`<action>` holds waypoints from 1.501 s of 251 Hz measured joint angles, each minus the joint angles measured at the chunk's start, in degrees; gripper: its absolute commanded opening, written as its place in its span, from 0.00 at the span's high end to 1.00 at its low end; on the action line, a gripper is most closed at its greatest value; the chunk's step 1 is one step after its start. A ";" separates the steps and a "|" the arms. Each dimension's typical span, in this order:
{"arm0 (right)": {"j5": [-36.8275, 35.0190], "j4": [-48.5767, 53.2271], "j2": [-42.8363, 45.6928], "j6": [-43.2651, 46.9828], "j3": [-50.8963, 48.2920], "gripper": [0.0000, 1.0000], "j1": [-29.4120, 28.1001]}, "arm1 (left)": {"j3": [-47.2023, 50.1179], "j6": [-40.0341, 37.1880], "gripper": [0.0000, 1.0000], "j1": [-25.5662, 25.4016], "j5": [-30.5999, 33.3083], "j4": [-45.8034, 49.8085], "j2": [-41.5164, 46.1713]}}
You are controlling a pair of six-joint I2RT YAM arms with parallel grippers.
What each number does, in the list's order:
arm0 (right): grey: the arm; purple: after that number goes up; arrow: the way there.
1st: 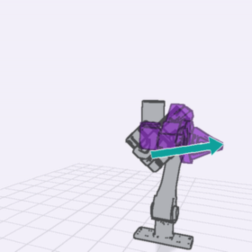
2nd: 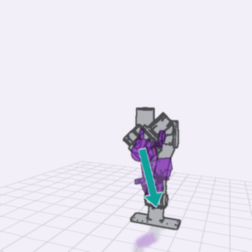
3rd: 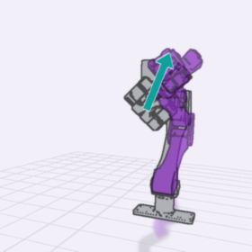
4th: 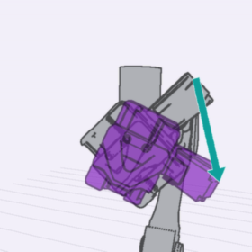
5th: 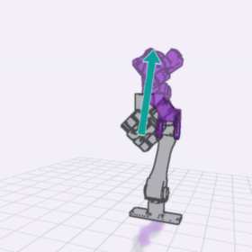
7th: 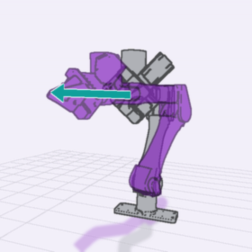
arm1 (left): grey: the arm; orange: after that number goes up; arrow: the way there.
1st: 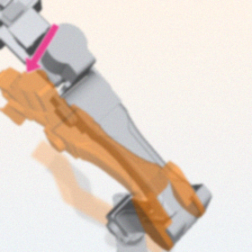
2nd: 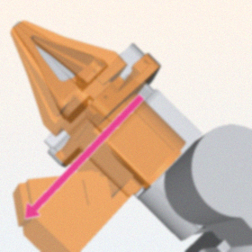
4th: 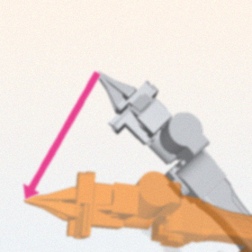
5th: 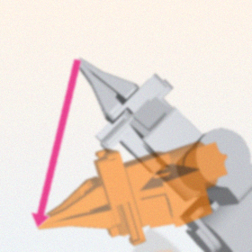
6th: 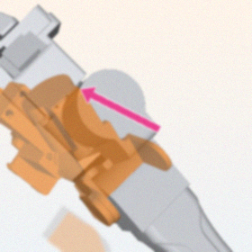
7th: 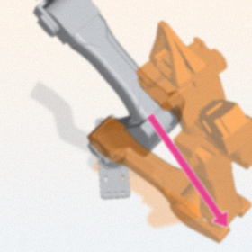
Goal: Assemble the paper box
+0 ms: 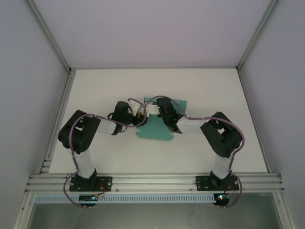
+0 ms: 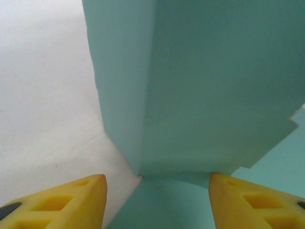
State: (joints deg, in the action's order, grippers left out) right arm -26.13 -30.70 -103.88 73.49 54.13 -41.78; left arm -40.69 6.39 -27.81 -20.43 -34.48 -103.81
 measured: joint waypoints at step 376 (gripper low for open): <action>0.00 -20.70 -3.93 7.30 -7.37 1.00 -1.44 | -9.44 -8.92 0.36 5.27 -9.75 10.75 0.15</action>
State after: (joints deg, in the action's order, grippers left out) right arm -26.13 -51.40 -107.81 80.79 46.76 -43.22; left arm -50.13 -2.52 -22.55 -30.17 -23.73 -103.66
